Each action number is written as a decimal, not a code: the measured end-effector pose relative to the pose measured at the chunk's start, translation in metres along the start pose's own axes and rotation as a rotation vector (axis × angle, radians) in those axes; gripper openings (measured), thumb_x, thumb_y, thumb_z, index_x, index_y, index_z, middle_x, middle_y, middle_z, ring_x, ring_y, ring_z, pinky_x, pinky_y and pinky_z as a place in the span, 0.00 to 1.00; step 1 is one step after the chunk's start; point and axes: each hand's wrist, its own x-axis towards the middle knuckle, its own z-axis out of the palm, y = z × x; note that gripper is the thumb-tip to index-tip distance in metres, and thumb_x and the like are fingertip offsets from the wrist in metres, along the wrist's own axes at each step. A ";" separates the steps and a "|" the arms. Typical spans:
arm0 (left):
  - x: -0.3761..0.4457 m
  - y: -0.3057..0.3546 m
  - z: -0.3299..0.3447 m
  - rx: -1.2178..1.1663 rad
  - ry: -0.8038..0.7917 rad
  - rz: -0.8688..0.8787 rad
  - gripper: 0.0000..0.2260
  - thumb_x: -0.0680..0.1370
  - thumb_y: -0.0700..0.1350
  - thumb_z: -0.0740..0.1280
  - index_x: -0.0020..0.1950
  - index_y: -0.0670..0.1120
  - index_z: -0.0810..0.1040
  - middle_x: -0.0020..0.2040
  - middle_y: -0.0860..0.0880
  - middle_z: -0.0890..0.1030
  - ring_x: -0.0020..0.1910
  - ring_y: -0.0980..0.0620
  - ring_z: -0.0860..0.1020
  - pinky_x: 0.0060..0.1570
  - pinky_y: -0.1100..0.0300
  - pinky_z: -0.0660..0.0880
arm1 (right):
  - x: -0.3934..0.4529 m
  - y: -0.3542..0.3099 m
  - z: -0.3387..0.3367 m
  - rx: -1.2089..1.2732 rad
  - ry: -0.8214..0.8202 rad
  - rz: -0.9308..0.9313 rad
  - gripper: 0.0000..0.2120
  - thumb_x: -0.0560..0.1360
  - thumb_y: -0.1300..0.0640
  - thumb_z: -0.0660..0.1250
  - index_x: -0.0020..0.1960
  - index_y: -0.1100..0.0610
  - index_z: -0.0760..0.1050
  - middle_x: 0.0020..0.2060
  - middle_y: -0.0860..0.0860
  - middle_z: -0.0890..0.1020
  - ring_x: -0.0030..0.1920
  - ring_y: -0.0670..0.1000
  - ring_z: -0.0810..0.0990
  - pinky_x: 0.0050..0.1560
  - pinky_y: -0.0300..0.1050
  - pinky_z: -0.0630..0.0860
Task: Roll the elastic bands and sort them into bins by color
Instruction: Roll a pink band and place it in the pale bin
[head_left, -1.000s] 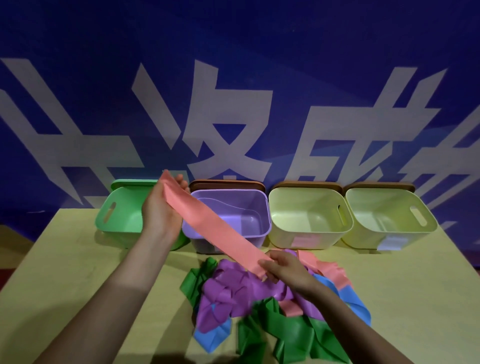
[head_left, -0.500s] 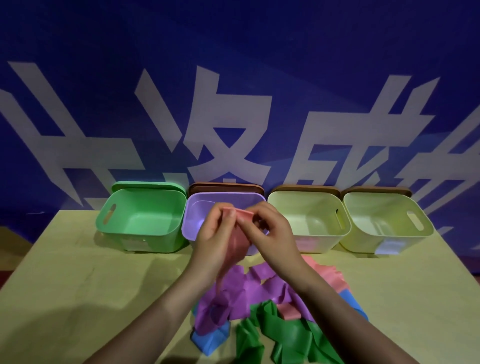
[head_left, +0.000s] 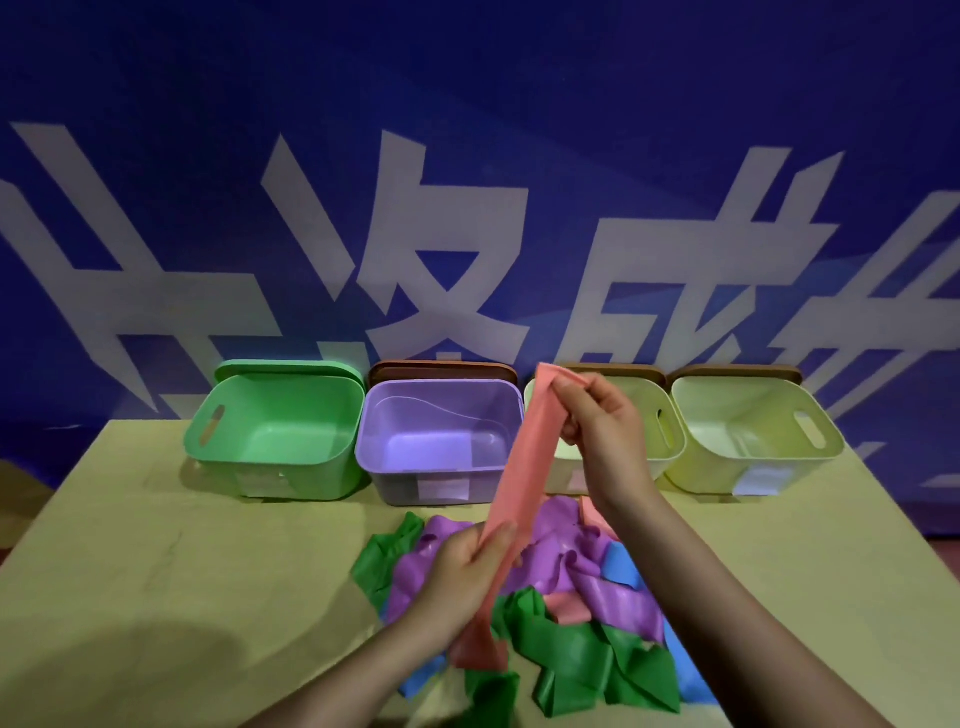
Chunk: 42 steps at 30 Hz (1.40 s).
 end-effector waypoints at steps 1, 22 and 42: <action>0.002 -0.006 -0.002 -0.007 0.026 -0.023 0.14 0.79 0.47 0.63 0.33 0.47 0.75 0.21 0.55 0.72 0.22 0.63 0.69 0.28 0.68 0.65 | -0.004 0.003 -0.001 -0.032 -0.003 0.010 0.10 0.77 0.65 0.64 0.38 0.58 0.75 0.24 0.46 0.71 0.25 0.44 0.66 0.29 0.37 0.65; 0.005 0.043 -0.008 -0.229 -0.101 0.157 0.10 0.72 0.41 0.64 0.53 0.49 0.77 0.43 0.54 0.82 0.44 0.59 0.78 0.46 0.66 0.74 | -0.037 0.002 -0.013 -0.123 -0.342 -0.010 0.07 0.76 0.67 0.65 0.42 0.59 0.76 0.28 0.45 0.77 0.28 0.43 0.71 0.28 0.34 0.68; -0.005 0.056 0.005 -0.356 0.162 0.067 0.13 0.81 0.40 0.58 0.48 0.44 0.83 0.45 0.43 0.84 0.45 0.47 0.80 0.52 0.50 0.73 | -0.043 0.018 -0.032 -0.401 -0.433 -0.433 0.14 0.71 0.67 0.65 0.47 0.51 0.82 0.39 0.42 0.79 0.38 0.51 0.78 0.41 0.41 0.73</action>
